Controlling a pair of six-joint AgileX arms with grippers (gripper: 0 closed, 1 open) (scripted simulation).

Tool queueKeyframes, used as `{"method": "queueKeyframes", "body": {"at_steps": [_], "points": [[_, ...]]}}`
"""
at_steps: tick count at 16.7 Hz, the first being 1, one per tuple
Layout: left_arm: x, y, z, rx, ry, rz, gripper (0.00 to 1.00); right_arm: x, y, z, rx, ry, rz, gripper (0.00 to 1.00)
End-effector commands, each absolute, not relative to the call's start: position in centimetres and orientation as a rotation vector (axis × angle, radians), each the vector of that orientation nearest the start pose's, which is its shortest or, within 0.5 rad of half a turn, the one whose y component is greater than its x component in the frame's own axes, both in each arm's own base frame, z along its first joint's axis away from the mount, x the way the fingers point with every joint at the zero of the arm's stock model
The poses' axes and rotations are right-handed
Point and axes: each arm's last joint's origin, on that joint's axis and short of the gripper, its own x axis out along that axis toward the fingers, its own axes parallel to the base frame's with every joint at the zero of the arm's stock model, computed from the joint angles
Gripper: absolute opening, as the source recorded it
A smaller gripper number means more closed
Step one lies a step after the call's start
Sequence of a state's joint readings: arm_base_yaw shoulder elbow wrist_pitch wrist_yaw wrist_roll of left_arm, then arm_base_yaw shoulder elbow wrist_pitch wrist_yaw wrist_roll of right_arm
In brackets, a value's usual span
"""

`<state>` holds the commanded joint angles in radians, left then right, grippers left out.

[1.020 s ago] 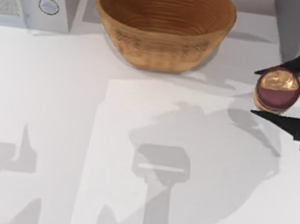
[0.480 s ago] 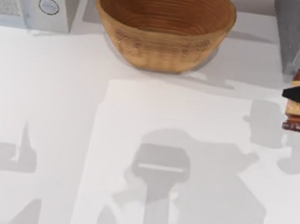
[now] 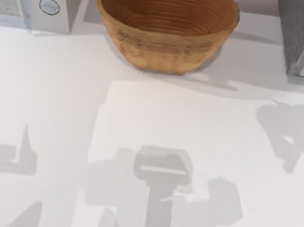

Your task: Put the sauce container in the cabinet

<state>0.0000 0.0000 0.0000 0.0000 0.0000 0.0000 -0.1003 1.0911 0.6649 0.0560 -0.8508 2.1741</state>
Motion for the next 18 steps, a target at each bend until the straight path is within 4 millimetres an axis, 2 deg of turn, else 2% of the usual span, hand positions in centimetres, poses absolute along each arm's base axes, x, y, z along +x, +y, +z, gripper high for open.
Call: {"method": "queueKeyframes", "body": {"at_steps": [3,7,13,18], "points": [[10.6,-0.1,16.0,0.000,0.000,0.000,1.00,21.0,0.0,26.0,1.891,0.809,0.207,0.00],[10.6,-0.1,16.0,0.000,0.000,0.000,1.00,18.4,0.0,24.3,1.478,0.613,0.277,0.00],[10.6,-0.1,16.0,0.000,0.000,0.000,1.00,14.1,0.1,22.4,0.788,0.270,0.284,0.00],[10.6,-0.1,16.0,0.000,0.000,0.000,1.00,11.2,0.1,20.5,0.288,0.011,0.166,0.00]]}}
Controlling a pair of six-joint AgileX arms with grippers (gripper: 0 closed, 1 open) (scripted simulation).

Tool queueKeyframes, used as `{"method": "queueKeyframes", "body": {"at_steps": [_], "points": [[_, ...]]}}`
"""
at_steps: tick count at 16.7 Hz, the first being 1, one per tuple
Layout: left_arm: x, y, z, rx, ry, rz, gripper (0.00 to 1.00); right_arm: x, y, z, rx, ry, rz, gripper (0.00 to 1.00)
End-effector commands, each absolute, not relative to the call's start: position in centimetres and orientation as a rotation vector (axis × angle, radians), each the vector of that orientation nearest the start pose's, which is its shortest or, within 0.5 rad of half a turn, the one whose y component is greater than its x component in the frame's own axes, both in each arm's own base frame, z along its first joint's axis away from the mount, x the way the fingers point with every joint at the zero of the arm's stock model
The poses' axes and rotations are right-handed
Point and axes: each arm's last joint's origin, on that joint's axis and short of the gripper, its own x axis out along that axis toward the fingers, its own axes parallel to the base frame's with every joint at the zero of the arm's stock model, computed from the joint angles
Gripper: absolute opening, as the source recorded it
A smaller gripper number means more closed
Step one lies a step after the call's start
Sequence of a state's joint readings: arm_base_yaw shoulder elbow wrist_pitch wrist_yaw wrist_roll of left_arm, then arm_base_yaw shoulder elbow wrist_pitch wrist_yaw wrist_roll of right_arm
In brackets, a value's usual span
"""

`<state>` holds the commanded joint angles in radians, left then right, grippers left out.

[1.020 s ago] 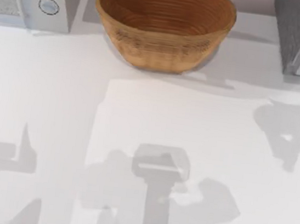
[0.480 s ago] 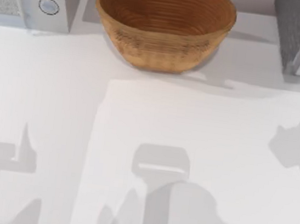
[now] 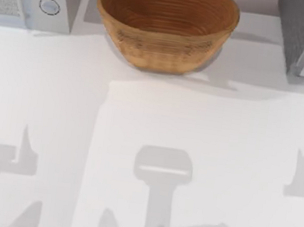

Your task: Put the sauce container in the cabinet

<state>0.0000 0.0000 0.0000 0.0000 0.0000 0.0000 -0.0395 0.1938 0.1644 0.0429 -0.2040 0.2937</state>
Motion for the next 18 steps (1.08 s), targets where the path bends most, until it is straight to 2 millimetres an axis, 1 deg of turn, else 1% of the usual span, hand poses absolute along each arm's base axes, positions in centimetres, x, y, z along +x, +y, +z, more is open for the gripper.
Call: {"method": "queueKeyframes", "body": {"at_steps": [3,5,7,14,16,18], "points": [[10.6,-0.1,16.0,0.000,0.000,0.000,1.00,10.6,0.0,18.3,0.110,-0.025,0.074,0.00],[10.6,-0.1,16.0,0.000,0.000,0.000,1.00,10.6,-0.1,17.0,0.038,-0.015,0.027,0.00],[10.6,-0.1,16.0,0.000,0.000,0.000,1.00,10.6,-0.1,16.1,0.002,-0.001,0.001,0.00],[10.6,-0.1,16.0,0.000,0.000,0.000,1.00,10.6,-0.1,16.0,0.003,0.002,0.000,0.00],[10.6,-0.1,16.0,0.000,0.000,0.000,1.00,10.6,-0.1,16.3,0.002,0.035,-0.005,0.00],[10.6,-0.1,16.0,0.000,0.000,0.000,1.00,10.8,-0.1,17.3,0.001,0.103,-0.011,0.00]]}}
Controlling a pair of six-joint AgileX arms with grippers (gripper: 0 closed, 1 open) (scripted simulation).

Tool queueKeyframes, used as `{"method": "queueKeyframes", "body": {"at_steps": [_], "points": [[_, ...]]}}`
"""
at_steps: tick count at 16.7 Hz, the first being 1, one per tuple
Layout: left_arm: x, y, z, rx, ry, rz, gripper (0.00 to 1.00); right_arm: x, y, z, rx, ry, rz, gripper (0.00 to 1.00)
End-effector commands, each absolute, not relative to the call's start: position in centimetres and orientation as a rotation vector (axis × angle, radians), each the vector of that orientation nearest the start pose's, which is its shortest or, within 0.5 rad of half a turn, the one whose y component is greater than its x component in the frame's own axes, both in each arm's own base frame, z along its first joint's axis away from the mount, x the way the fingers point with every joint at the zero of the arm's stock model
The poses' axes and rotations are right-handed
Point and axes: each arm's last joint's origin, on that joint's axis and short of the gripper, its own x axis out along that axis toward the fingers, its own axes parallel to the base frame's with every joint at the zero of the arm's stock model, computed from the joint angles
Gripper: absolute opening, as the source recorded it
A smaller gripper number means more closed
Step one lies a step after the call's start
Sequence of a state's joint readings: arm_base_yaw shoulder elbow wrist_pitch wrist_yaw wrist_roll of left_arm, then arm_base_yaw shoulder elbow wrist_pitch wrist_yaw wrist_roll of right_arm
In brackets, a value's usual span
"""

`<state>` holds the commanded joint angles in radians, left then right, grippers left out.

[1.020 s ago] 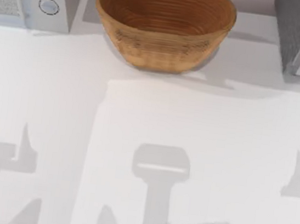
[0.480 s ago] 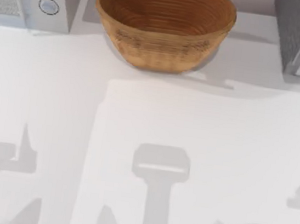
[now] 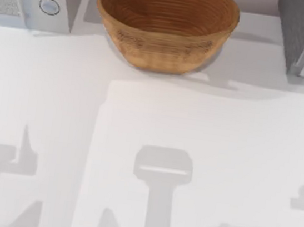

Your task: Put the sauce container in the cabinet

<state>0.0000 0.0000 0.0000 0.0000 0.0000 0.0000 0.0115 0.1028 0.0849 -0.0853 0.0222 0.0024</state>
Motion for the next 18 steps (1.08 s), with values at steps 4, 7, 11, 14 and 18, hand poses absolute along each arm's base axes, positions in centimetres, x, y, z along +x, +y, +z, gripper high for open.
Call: {"method": "queueKeyframes", "body": {"at_steps": [4,7,11,14,18], "points": [[10.6,-0.1,16.0,0.000,0.000,0.000,1.00,12.0,0.3,22.1,-0.006,0.216,-0.015,0.00],[10.6,-0.1,16.0,0.000,0.000,0.000,1.00,13.8,0.7,29.2,-0.010,0.175,-0.011,0.00],[10.6,-0.1,16.0,0.000,0.000,0.000,1.00,13.3,1.3,41.9,0.008,-0.094,0.003,0.00],[10.6,-0.1,16.0,0.000,0.000,0.000,1.00,13.3,1.6,48.1,0.021,-0.200,0.009,0.00],[10.6,-0.1,16.0,0.000,0.000,0.000,1.00,17.3,2.8,52.9,0.022,-0.175,0.008,0.00]]}}
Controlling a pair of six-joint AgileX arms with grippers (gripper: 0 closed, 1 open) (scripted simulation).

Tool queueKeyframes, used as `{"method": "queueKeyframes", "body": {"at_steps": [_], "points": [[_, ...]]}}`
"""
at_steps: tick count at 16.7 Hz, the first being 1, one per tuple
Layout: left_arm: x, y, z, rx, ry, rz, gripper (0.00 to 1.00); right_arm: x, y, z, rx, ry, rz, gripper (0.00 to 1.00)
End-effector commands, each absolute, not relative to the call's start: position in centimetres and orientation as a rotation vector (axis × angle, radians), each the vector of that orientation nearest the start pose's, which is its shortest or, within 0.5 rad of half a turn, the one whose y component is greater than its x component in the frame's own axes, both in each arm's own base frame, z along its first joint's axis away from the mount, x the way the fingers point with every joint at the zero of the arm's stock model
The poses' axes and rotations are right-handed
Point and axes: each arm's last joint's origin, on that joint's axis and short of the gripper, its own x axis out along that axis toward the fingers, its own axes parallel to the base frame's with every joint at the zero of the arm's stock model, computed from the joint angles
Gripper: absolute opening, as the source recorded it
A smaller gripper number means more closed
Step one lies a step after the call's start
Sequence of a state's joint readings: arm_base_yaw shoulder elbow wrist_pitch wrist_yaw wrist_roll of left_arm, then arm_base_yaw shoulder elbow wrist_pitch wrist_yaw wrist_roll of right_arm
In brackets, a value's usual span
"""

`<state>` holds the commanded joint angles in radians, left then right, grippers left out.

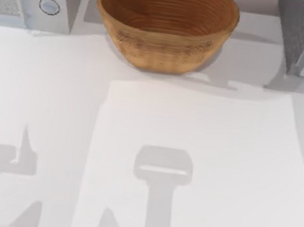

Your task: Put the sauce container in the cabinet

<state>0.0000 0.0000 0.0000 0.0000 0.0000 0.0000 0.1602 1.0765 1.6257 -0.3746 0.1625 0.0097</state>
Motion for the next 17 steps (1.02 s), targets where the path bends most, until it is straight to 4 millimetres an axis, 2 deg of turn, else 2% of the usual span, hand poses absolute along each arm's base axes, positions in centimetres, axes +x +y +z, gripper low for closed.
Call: {"method": "queueKeyframes", "body": {"at_steps": [3,6,8,13,15,17], "points": [[10.6,-0.1,16.0,0.000,0.000,0.000,1.00,20.8,3.8,54.1,0.015,-0.116,0.007,0.00],[10.6,-0.1,16.0,0.000,0.000,0.000,1.00,23.9,4.6,53.4,0.006,-0.027,0.002,0.00],[10.6,-0.1,16.0,0.000,0.000,0.000,1.00,24.6,4.7,53.0,0.003,0.002,0.000,0.00],[10.6,-0.1,16.0,0.000,0.000,0.000,1.00,24.8,4.7,52.8,0.003,0.008,-0.003,0.00],[10.6,-0.1,16.0,0.000,0.000,0.000,1.00,25.9,4.6,52.7,0.000,0.020,-0.005,0.00],[10.6,-0.1,16.0,0.000,0.000,0.000,1.00,27.7,4.7,53.0,0.002,0.012,-0.005,0.00]]}}
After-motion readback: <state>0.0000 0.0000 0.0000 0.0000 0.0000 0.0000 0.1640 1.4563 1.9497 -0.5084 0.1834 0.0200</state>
